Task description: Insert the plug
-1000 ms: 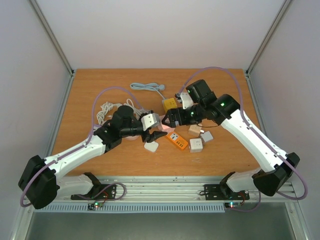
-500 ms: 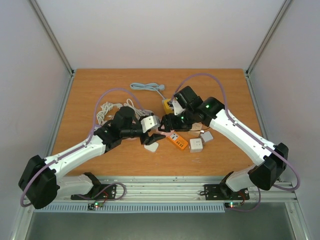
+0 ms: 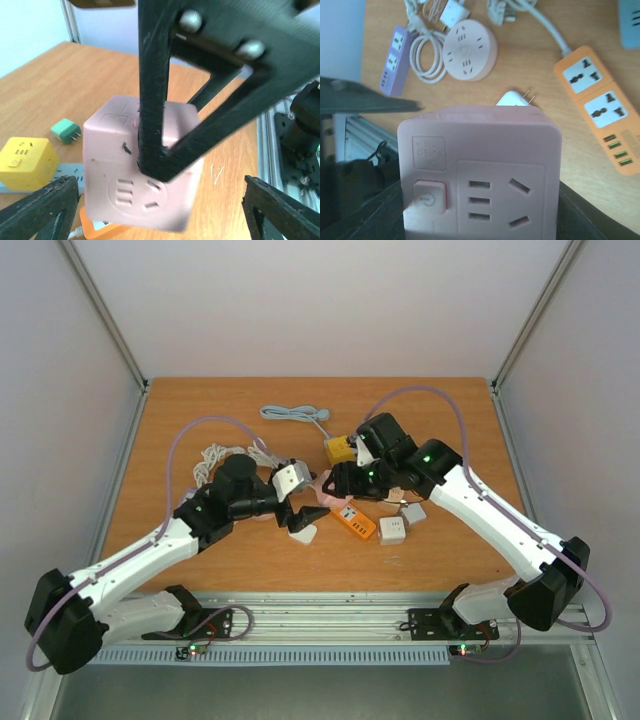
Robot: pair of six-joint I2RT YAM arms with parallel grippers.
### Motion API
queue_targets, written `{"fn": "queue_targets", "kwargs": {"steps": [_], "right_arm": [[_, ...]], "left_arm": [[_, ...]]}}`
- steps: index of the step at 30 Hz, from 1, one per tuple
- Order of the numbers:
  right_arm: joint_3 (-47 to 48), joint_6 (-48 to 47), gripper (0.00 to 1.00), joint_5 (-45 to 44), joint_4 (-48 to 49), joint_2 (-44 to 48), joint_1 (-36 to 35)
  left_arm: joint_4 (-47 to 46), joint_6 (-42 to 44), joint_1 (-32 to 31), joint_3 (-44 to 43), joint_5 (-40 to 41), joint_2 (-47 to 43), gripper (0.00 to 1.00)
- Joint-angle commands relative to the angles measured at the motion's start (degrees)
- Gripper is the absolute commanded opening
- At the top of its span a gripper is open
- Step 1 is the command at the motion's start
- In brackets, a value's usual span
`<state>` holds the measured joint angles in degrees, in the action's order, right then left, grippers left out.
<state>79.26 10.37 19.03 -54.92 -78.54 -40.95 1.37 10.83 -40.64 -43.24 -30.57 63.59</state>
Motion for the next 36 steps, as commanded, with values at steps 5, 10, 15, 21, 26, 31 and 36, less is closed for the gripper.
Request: {"fn": "queue_targets", "kwargs": {"steps": [5, 10, 15, 21, 26, 31, 36], "right_arm": [[-0.5, -5.1, 0.39, -6.6, 0.5, 4.0, 3.4], [-2.0, -13.9, 0.40, -6.3, 1.6, 3.2, 7.2], [-5.3, -20.0, 0.40, -4.0, 5.7, 1.8, 12.1], [-9.8, -25.8, 0.40, -5.4, 11.8, -2.2, 14.9], [-12.1, -28.0, 0.40, -6.7, 19.1, -5.5, 14.9], [-8.2, -31.0, 0.39, -7.3, 19.7, -12.7, 15.0], [-4.7, -32.4, 0.40, -5.6, 20.0, -18.3, 15.8]], "left_arm": [[-6.0, -10.2, -0.3, 2.2, 11.9, -10.5, 0.96], [-1.9, -17.9, -0.3, 2.1, 24.2, -17.5, 0.99], [5.0, -26.3, -0.3, 1.8, 33.4, -23.2, 0.99], [14.3, -27.9, -0.3, -0.9, 33.8, -26.0, 0.99], [21.8, -25.1, -0.3, -4.5, 39.4, -25.8, 0.99], [24.6, -25.9, -0.3, -6.4, 41.7, -26.4, 0.99], [27.9, -28.2, -0.3, -7.2, 43.3, -26.5, 0.99]]}}
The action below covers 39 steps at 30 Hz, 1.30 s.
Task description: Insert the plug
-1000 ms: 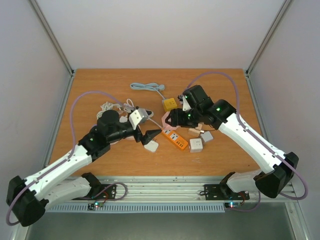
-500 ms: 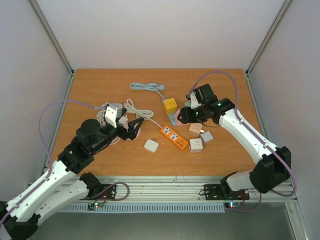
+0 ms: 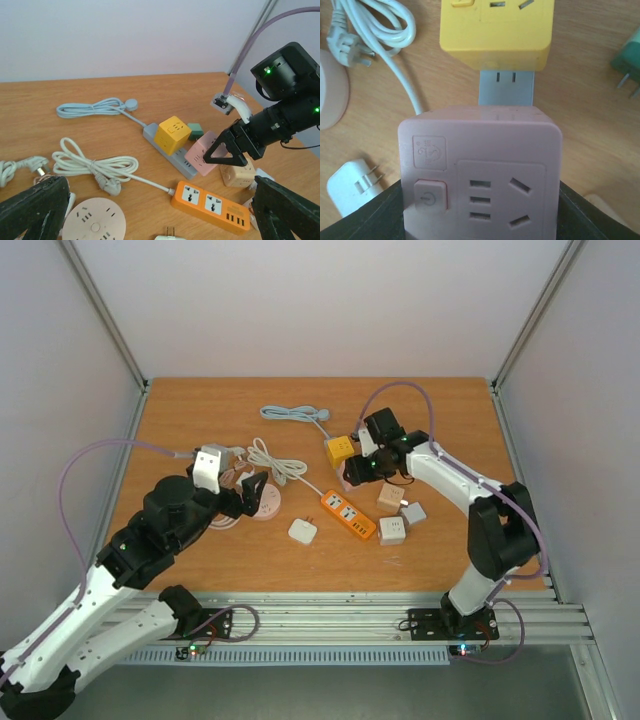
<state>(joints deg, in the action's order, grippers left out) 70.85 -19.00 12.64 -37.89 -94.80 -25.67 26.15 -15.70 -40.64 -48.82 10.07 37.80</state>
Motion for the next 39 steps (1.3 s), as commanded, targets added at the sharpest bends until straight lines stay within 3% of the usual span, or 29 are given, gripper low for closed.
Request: {"fn": "queue_targets", "kwargs": {"steps": [1, 7, 18, 39], "right_arm": [[3.9, -3.3, 0.40, 0.7, 3.2, -2.8, 0.6], [4.6, -4.3, 0.39, 0.4, 2.7, -4.7, 1.3], [6.9, -4.4, 0.40, 0.2, 1.1, -8.0, 1.8], [10.0, -4.1, 0.39, -0.6, -7.7, -10.1, 1.8]], "left_arm": [[3.7, -1.5, -0.3, -1.5, 2.6, -0.8, 0.99], [2.4, 3.5, -0.3, 2.4, 1.9, -3.3, 0.99], [3.4, 3.6, -0.2, 2.6, 7.0, -3.0, 0.99], [3.6, 3.2, -0.2, 3.5, 7.5, -2.9, 0.99]]}}
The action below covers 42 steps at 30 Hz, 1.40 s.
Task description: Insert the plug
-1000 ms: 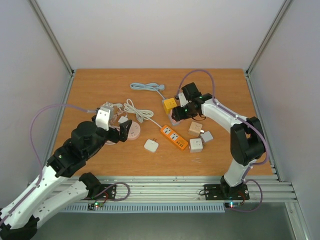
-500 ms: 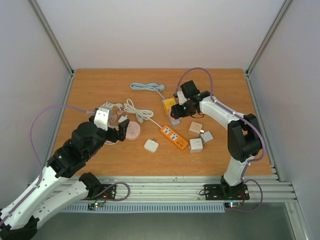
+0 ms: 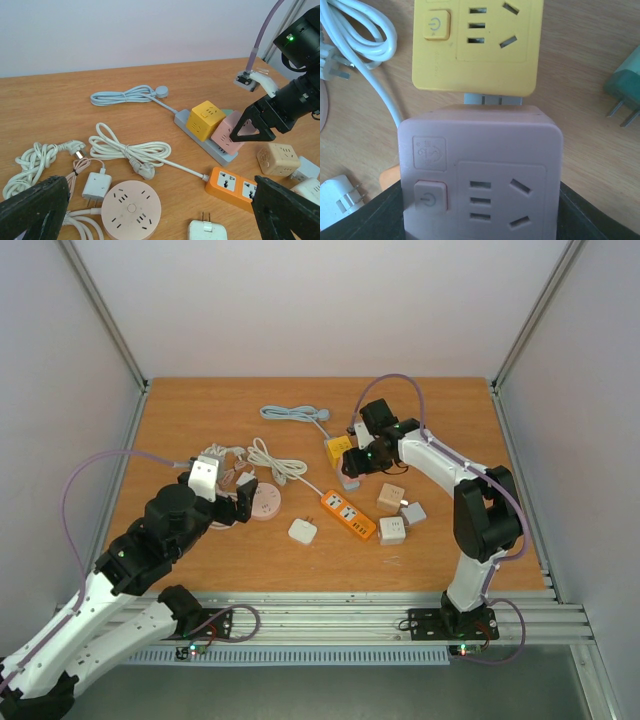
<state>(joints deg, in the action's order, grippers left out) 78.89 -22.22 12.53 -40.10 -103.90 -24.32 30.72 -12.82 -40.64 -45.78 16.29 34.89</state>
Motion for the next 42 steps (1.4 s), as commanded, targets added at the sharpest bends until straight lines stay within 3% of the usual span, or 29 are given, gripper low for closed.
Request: {"fn": "queue_targets", "kwargs": {"steps": [1, 20, 42], "right_arm": [[2.2, -1.0, 0.38, -0.6, -5.7, -1.0, 0.4], [1.2, 0.0, 0.38, 1.2, -3.4, -3.8, -0.2], [-0.2, 1.4, 0.39, -12.4, -5.0, -11.8, -3.2]], "left_arm": [[-1.0, 0.3, -0.2, 0.5, 1.3, -0.1, 0.99], [-1.1, 0.3, -0.2, 0.8, 1.8, -0.1, 0.99], [-1.2, 0.2, -0.2, 1.2, 1.9, -0.1, 0.99]]}}
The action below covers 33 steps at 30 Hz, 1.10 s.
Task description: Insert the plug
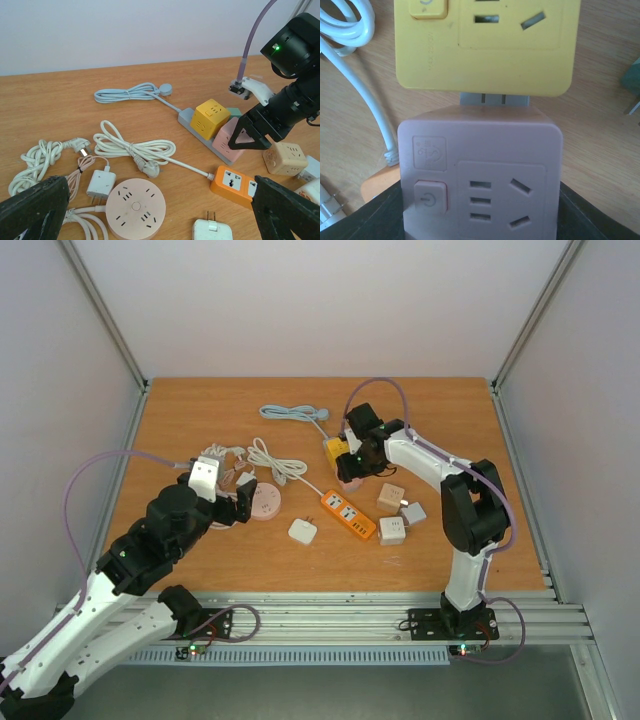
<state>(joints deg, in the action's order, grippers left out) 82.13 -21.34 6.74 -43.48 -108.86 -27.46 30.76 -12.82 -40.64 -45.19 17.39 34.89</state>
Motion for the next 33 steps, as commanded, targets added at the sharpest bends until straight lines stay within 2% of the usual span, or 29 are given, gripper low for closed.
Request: {"fn": "queue_targets", "kwargs": {"steps": [1, 11, 17, 20, 27, 30, 33], "right_arm": [[-3.8, 0.8, 0.39, -6.6, -1.4, -7.3, -0.2], [-2.2, 3.8, 0.42, -6.6, -4.0, -13.1, -0.2], [-0.9, 5.9, 0.46, -5.2, -5.5, -12.9, -0.4], [-0.2, 6.6, 0.56, -6.5, -6.4, -9.5, -0.7], [4.5, 7.5, 0.88, -6.0, -7.6, 1.4, -0.7], [4.6, 8.8, 0.94, -5.7, -7.7, 5.3, -0.7], [2.9, 11.7, 0.96, -8.5, -7.9, 9.9, -0.7]], "left_arm": [[-1.3, 0.2, -0.2, 0.6, 0.8, -0.2, 0.99], [-1.3, 0.4, -0.2, 0.7, 1.2, 0.1, 0.99], [-1.3, 0.4, -0.2, 0.7, 1.0, 0.2, 0.99], [-1.2, 0.4, -0.2, 0.5, 1.0, 0.6, 0.99], [-0.7, 0.2, -0.2, -0.4, 2.0, 0.9, 0.99], [-0.6, 0.4, -0.2, -0.7, 2.0, 0.6, 0.99], [-0.8, 0.4, -0.2, -0.4, 2.0, -0.3, 0.99]]}}
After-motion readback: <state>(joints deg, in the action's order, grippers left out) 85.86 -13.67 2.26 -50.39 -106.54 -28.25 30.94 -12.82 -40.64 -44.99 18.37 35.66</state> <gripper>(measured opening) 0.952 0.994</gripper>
